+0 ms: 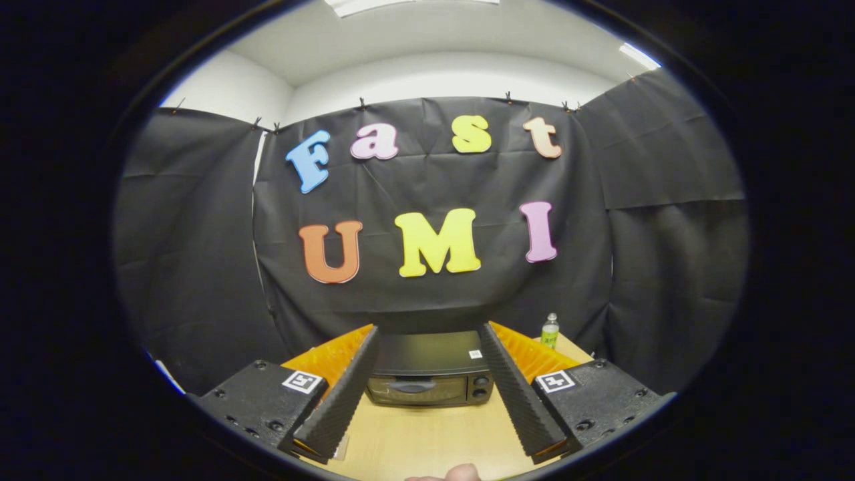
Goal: Open the toaster oven, put the food inside, and close the toaster oven door.
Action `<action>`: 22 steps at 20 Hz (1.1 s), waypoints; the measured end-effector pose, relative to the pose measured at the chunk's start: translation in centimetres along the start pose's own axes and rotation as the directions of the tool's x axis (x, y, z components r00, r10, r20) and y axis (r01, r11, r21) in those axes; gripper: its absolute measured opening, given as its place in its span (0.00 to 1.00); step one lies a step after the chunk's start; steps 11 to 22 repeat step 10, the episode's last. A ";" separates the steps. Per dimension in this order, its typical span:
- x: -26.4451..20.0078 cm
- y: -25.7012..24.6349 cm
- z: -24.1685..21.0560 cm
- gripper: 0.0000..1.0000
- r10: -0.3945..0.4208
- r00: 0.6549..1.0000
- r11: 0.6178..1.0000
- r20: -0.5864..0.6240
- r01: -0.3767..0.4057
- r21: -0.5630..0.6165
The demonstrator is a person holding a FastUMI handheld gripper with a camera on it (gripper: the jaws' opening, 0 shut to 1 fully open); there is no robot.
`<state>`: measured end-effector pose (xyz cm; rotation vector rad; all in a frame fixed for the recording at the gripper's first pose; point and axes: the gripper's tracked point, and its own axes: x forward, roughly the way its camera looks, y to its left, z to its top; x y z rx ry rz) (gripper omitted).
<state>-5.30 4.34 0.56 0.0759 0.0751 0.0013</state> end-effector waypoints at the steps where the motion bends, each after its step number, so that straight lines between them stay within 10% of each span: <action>1: 0.1 0.1 -0.1 1.00 0.001 1.000 1.000 -0.004 -0.001 0.002; 22: 1.0 0.8 -0.3 1.00 0.014 1.000 1.000 -0.009 -0.014 0.007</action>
